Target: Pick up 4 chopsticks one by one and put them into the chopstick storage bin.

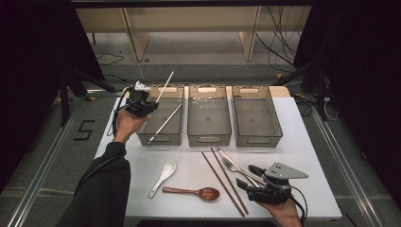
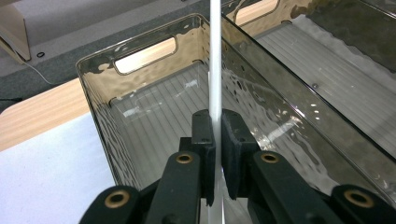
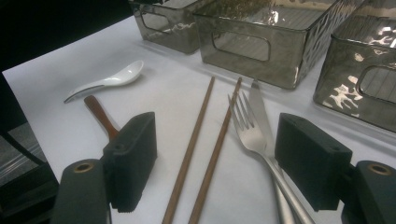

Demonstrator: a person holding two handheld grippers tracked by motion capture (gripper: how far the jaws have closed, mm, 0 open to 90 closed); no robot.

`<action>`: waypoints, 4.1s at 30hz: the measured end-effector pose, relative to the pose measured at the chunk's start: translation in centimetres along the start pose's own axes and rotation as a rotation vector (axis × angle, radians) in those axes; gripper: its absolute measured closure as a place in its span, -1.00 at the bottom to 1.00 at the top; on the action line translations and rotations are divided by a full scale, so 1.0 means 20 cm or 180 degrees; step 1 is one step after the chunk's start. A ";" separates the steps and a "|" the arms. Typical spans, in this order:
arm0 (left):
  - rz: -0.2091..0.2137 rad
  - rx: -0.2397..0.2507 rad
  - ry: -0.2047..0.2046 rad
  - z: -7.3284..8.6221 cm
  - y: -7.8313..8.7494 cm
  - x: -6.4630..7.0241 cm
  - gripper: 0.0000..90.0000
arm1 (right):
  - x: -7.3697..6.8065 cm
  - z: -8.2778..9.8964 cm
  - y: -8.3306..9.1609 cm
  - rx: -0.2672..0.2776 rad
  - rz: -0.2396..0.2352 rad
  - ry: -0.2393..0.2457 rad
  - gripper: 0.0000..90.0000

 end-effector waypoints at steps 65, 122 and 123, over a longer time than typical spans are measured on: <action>0.0443 0.0068 0.0428 0.44 0.28 0.29 -0.54 | -0.06 -0.15 -0.05 -0.0838 0.0035 0.0048 -0.26; 0.0671 0.0494 0.0170 0.87 0.34 0.55 -0.58 | -0.07 -0.16 -0.35 -0.2691 0.0314 0.0311 0.76; 0.0680 0.0497 0.0169 0.87 0.34 0.56 -0.58 | -0.07 -0.16 -0.35 -0.2700 0.0301 0.0259 0.77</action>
Point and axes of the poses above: each handheld gripper's, and its own axes: y roughly backward along the jaws, z roughly out of its underside, x roughly to its right, the point moved 1 cm from there along -y, roughly forward along the jaws, and after that the axes turned 12 degrees about -x, right-handed, at the moved point
